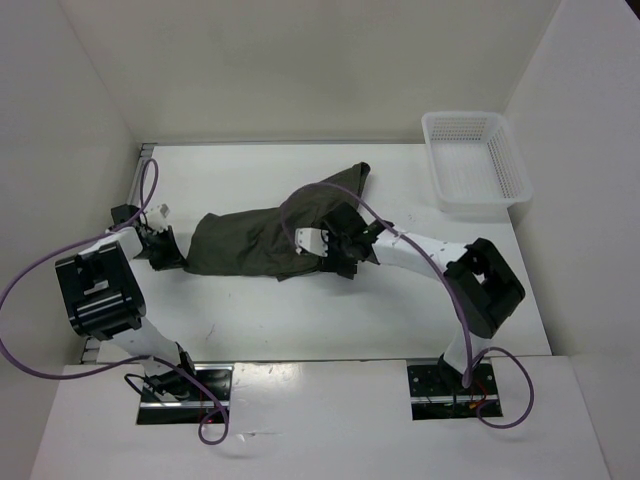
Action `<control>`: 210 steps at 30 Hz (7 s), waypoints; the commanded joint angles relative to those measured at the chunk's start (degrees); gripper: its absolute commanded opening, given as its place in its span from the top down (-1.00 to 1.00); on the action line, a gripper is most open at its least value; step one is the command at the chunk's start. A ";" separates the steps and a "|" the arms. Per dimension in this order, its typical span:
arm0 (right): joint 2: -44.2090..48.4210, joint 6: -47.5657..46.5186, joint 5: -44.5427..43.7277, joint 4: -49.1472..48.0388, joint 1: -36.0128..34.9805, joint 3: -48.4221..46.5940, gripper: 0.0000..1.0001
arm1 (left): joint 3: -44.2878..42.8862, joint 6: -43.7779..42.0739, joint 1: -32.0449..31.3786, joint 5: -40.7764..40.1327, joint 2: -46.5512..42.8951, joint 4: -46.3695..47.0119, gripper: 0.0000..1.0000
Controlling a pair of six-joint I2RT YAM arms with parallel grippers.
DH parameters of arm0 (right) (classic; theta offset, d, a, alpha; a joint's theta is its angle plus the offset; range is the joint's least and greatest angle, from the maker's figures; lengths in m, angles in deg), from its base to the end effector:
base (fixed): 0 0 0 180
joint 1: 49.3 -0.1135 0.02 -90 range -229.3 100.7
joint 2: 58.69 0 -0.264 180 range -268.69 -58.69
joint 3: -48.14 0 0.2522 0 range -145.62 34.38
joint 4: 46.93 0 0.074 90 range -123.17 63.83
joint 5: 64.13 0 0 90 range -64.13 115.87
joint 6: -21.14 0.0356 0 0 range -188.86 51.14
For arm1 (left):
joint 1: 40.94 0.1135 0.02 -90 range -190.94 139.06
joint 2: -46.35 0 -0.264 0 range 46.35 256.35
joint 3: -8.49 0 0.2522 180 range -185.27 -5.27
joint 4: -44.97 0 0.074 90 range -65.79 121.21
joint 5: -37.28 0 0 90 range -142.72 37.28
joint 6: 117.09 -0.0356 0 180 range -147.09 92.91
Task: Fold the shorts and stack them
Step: Flatten the shorts out
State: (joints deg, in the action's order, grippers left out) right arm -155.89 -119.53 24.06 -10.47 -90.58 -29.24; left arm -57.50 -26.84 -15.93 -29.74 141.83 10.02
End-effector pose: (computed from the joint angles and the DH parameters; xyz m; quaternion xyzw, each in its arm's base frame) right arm 0.2647 0.2308 0.1988 -0.6849 0.6683 -0.0388 0.2878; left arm 0.2875 0.1188 0.1558 -0.1660 0.9422 -0.1433 0.2534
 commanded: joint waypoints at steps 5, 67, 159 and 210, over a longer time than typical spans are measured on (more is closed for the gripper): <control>-3.34 -0.83 -2.94 -7.40 -1.26 3.15 -0.21 | -0.33 -0.25 0.65 2.95 -4.16 -0.96 1.00; -14.21 28.26 12.09 7.54 16.57 -46.65 1.00 | -56.67 -0.25 -4.97 16.93 14.97 -5.62 1.00; -4.04 43.03 19.29 -1.78 19.39 -4.94 0.85 | -13.98 -0.25 -23.75 -26.94 -10.09 -18.09 -0.56; 10.75 23.14 26.68 20.42 20.62 -14.59 -0.82 | -15.95 -0.25 -26.43 -14.38 -16.35 -22.86 -0.48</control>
State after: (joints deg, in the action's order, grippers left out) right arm -142.56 -106.20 47.74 18.29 -70.86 -36.89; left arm -63.77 -26.99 -45.41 -49.76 119.08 -23.56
